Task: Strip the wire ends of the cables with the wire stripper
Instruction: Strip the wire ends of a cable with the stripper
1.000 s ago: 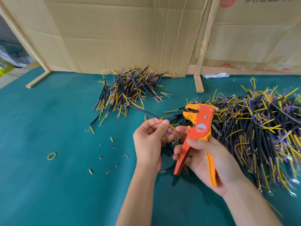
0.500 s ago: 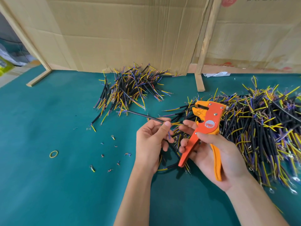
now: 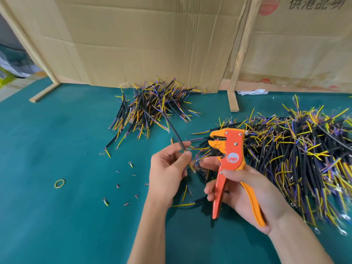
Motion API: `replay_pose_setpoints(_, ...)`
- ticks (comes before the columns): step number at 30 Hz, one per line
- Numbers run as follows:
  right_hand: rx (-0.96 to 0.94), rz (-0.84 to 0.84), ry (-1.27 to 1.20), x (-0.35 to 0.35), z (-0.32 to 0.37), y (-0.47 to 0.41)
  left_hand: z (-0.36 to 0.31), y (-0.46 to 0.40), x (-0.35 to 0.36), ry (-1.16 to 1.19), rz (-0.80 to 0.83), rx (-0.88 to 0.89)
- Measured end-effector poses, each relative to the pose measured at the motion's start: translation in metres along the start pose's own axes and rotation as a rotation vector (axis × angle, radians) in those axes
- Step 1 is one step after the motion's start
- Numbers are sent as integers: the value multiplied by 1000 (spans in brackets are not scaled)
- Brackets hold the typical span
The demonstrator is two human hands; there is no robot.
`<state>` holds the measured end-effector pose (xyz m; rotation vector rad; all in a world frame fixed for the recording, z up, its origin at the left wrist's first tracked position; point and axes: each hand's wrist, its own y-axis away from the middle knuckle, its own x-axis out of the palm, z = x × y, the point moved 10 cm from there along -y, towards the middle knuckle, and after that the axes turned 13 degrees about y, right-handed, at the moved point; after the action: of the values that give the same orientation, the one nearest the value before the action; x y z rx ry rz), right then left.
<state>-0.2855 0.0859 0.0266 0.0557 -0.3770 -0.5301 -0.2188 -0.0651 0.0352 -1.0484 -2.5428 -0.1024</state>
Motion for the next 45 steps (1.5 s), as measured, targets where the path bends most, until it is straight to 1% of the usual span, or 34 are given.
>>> replay_pose_setpoints(3,-61,-31,-12,-9,10,4,-1,1,7,-96,60,15)
replay_pose_setpoints(8,-197,25,-123,-11,29,8,4,9,25,-374,238,4)
replay_pose_setpoints(13,-230,46,-144,-10,34,8,6,13,37,-656,350,32)
replay_pose_setpoints(15,-236,65,-155,-6,35,8,0,15,42,-676,356,74)
replay_pose_setpoints(17,-229,76,-170,-4,33,7,-7,18,48,-618,359,115)
replay_pose_setpoints(20,-196,111,-173,3,26,5,-16,19,53,-480,300,156)
replay_pose_setpoints(23,-188,135,-137,10,24,3,-20,19,51,-448,189,222)
replay_pose_setpoints(26,-170,63,-101,3,21,2,-22,15,35,-395,38,247)
replay_pose_setpoints(28,-123,0,-80,-5,16,1,-24,13,26,-379,-20,266)
replay_pose_setpoints(30,-73,-1,-77,-6,11,1,-24,12,19,-380,-58,279)
replay_pose_setpoints(32,-43,36,-60,-2,10,3,-24,13,17,-396,-78,302)
replay_pose_setpoints(35,-20,76,-1,5,10,4,-25,14,21,-458,-66,328)
replay_pose_setpoints(39,3,96,22,4,11,8,-26,16,26,-557,-54,353)
replay_pose_setpoints(43,24,95,21,3,11,9,-26,17,26,-598,-45,419)
replay_pose_setpoints(45,42,80,22,4,8,8,-26,17,24,-589,-55,415)
